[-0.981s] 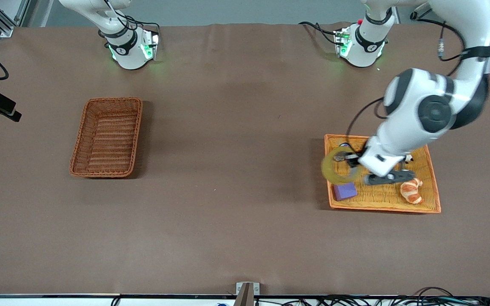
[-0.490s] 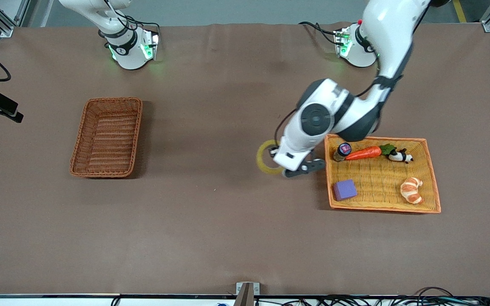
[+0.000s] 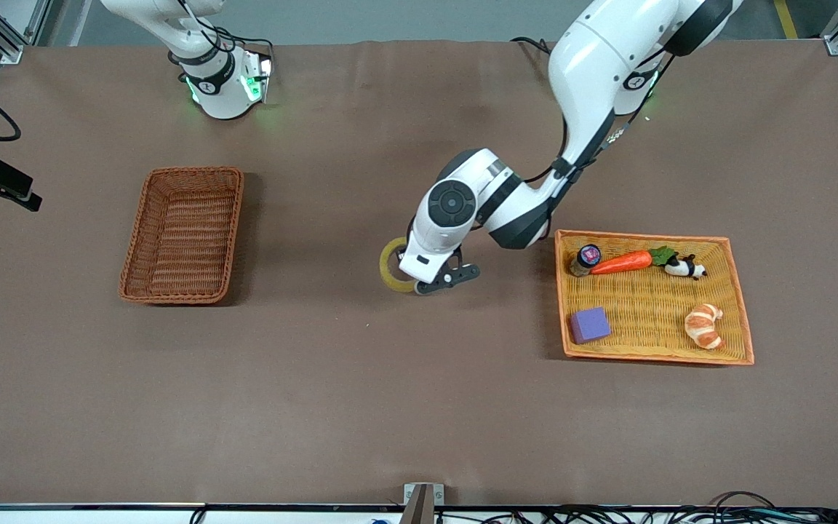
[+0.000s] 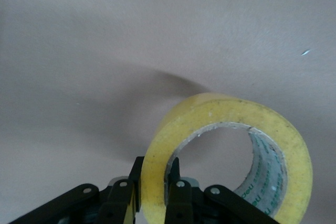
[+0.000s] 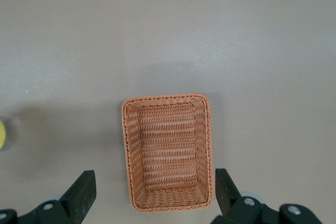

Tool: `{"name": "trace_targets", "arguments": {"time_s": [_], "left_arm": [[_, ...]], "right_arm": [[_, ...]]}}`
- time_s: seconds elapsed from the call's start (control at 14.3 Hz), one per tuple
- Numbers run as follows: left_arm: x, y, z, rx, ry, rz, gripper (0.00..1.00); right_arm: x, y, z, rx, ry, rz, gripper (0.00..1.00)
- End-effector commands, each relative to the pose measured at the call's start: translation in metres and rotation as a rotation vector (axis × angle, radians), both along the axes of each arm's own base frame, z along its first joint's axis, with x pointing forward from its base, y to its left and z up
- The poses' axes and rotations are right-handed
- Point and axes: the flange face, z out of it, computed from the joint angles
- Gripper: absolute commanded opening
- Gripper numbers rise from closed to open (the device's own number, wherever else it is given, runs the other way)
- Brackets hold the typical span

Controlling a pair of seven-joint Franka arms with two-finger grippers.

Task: Move tape to another basket
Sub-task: 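Lift the tape with the left gripper and set it mid-table, then open the left gripper and withdraw while the right gripper reaches the tape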

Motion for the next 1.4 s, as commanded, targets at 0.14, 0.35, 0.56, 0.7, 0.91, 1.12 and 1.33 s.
{"name": "trace_targets", "arguments": {"time_s": [0.14, 0.35, 0.56, 0.7, 0.91, 1.12, 1.33], "left_arm": [[0.004, -0.006, -0.005, 0.044, -0.055, 0.016, 0.43], [0.026, 0.010, 0.019, 0.064, -0.128, 0.008, 1.00], [0.079, 0.072, 0.107, 0.080, -0.275, 0.009, 1.00], [0.105, 0.129, 0.161, 0.108, -0.293, 0.015, 1.00], [0.134, 0.224, 0.228, 0.166, -0.325, -0.010, 1.00], [0.132, 0.304, 0.297, 0.217, -0.324, -0.115, 1.00], [0.110, 0.361, 0.355, 0.237, -0.301, -0.223, 1.00]], "right_arm": [[0.001, 0.002, -0.001, 0.026, 0.002, 0.015, 1.00], [0.002, 0.021, -0.005, 0.028, 0.010, 0.049, 1.00], [0.003, 0.088, -0.027, 0.030, 0.034, 0.155, 1.00], [0.007, 0.138, -0.059, 0.040, 0.009, 0.201, 1.00], [0.014, 0.216, -0.115, 0.078, -0.011, 0.116, 1.00], [0.018, 0.302, -0.186, 0.111, 0.008, 0.094, 1.00], [0.010, 0.372, -0.259, 0.101, 0.015, 0.123, 1.00]]}}
